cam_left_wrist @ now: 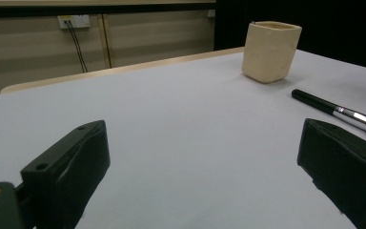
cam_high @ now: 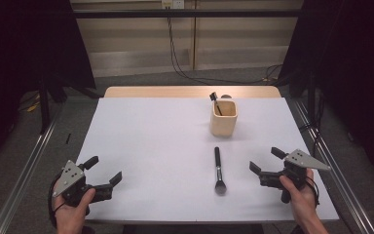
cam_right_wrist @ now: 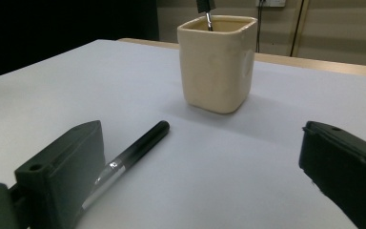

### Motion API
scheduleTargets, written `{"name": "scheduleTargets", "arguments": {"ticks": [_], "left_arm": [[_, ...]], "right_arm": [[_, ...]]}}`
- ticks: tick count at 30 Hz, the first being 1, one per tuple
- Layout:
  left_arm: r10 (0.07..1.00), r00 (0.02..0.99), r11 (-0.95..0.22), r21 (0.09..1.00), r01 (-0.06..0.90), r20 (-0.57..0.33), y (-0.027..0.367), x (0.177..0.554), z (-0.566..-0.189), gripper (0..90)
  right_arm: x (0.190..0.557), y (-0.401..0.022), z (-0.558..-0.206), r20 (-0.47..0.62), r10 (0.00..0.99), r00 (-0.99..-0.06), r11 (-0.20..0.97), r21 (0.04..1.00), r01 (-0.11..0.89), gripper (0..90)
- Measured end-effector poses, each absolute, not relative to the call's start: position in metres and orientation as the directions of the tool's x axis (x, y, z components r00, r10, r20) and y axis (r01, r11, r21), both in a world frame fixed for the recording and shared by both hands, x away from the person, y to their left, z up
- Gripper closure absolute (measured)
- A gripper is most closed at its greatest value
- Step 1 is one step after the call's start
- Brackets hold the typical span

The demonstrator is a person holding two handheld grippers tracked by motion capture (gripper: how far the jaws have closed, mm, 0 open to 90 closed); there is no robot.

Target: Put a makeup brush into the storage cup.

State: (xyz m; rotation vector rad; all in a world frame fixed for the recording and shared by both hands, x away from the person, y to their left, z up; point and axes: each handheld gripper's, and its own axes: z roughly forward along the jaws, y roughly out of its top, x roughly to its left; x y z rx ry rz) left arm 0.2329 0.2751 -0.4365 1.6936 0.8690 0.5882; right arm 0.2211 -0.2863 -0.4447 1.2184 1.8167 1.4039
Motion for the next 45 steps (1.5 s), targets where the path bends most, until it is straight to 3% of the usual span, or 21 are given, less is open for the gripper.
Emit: {"name": "scheduleTargets", "arguments": {"ticks": [8,30,33,35,45], "left_arm": [[0.783,0.621,-0.146,0.957,0.252,-0.044,0.274,0.229,-0.436,3.5],[0.777,0.628,-0.159,0.954,0.254,-0.038,0.277,0.231,-0.437,3.3],[0.768,0.636,-0.129,0.954,0.272,-0.078,0.277,0.23,-0.437,3.4],[0.78,0.625,-0.161,0.956,0.247,-0.031,0.277,0.229,-0.436,3.4],[0.78,0.624,-0.148,0.956,0.252,-0.044,0.277,0.229,-0.435,3.1]], "right_arm": [[0.204,-0.296,-0.45,0.091,0.905,-0.416,0.044,0.952,0.303,0.8],[0.215,-0.29,-0.452,0.106,0.892,-0.44,0.05,0.943,0.329,1.0],[0.22,-0.286,-0.452,0.107,0.882,-0.458,0.059,0.941,0.333,0.9],[0.223,-0.282,-0.451,0.11,0.874,-0.473,0.061,0.941,0.332,0.8],[0.236,-0.261,-0.442,0.099,0.825,-0.557,0.097,0.945,0.312,0.6]]}}
